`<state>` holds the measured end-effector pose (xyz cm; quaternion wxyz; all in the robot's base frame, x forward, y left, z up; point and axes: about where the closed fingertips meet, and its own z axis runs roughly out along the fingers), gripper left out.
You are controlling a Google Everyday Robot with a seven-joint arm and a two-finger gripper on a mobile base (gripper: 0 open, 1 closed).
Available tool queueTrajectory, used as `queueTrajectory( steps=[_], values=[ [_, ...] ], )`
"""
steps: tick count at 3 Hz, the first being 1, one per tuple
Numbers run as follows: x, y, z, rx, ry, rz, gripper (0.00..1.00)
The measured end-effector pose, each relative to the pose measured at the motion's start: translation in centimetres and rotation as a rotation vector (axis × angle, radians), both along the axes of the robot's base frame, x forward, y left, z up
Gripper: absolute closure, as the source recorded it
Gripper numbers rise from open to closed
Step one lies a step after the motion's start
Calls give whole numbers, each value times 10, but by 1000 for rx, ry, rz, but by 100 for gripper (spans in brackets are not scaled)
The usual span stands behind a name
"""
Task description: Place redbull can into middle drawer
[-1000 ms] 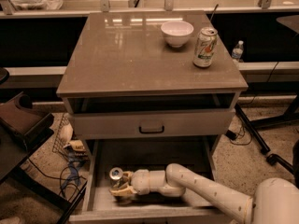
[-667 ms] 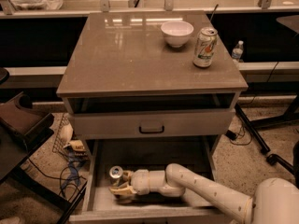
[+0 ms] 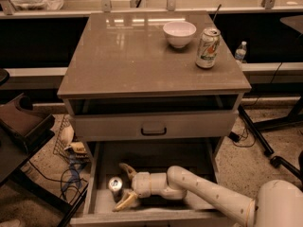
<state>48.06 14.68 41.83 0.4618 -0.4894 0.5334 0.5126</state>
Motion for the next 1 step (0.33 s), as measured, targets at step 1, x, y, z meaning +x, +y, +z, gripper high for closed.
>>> queueTrajectory(
  steps=[1],
  values=[
    [0,0,0,0,0,0,0]
  ],
)
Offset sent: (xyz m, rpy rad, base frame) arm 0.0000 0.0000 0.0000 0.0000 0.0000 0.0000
